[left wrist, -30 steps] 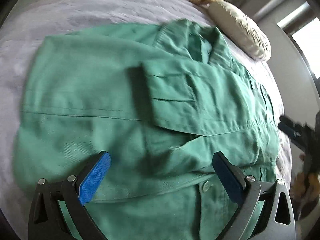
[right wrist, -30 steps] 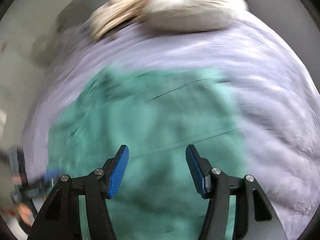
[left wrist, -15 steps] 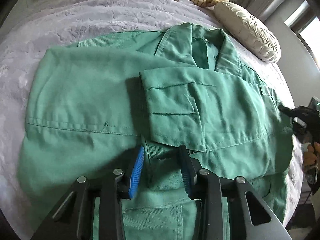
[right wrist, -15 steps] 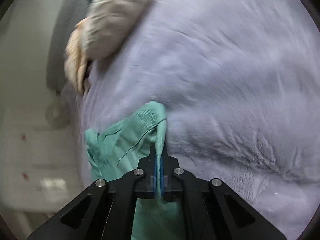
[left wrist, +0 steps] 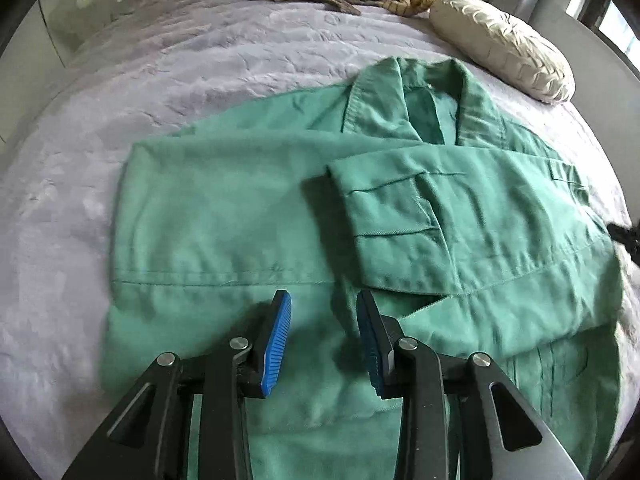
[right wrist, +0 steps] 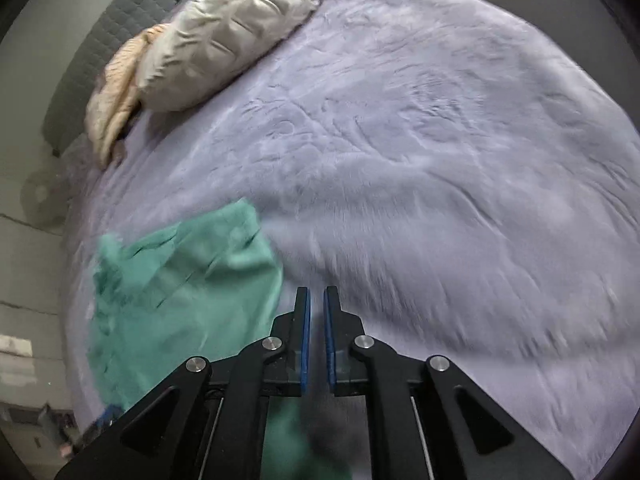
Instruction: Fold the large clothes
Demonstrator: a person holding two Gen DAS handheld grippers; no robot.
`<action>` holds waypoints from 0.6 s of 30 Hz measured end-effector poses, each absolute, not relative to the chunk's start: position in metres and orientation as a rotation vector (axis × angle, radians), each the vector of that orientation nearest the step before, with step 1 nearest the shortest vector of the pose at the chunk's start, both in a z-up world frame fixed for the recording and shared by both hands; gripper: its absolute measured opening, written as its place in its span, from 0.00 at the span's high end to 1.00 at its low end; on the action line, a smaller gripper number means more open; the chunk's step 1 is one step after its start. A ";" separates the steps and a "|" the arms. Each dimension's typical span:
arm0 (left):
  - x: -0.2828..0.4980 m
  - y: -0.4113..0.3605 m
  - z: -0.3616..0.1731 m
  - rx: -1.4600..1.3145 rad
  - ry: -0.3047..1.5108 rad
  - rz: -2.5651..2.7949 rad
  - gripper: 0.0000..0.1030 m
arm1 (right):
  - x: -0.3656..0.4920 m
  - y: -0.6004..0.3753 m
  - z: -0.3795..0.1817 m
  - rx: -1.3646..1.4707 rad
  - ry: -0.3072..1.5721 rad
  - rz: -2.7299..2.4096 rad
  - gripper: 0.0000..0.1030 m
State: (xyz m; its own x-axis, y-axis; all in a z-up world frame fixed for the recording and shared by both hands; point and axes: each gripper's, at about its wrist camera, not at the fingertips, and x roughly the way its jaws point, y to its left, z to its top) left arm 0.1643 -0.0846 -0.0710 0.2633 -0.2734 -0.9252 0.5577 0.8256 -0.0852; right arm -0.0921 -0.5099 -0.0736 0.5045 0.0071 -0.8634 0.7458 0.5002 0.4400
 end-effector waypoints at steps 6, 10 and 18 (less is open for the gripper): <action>0.152 -0.086 -0.050 0.280 1.133 -0.638 0.64 | -0.137 -0.464 -0.053 0.946 0.981 -0.456 0.47; 0.150 -0.106 -0.064 0.322 1.142 -0.642 0.64 | -0.144 -0.458 -0.075 1.041 1.008 -0.409 0.72; 0.152 -0.110 -0.085 0.363 1.146 -0.599 0.63 | -0.164 -0.454 -0.103 1.090 1.031 -0.469 0.94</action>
State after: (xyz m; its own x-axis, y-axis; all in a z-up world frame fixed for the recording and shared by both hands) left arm 0.1518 -0.1103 -0.0852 0.2821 -0.2553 -0.9248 0.6130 0.7895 -0.0309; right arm -0.1636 -0.4543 -0.1032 0.4805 0.1569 -0.8629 0.7534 0.4298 0.4977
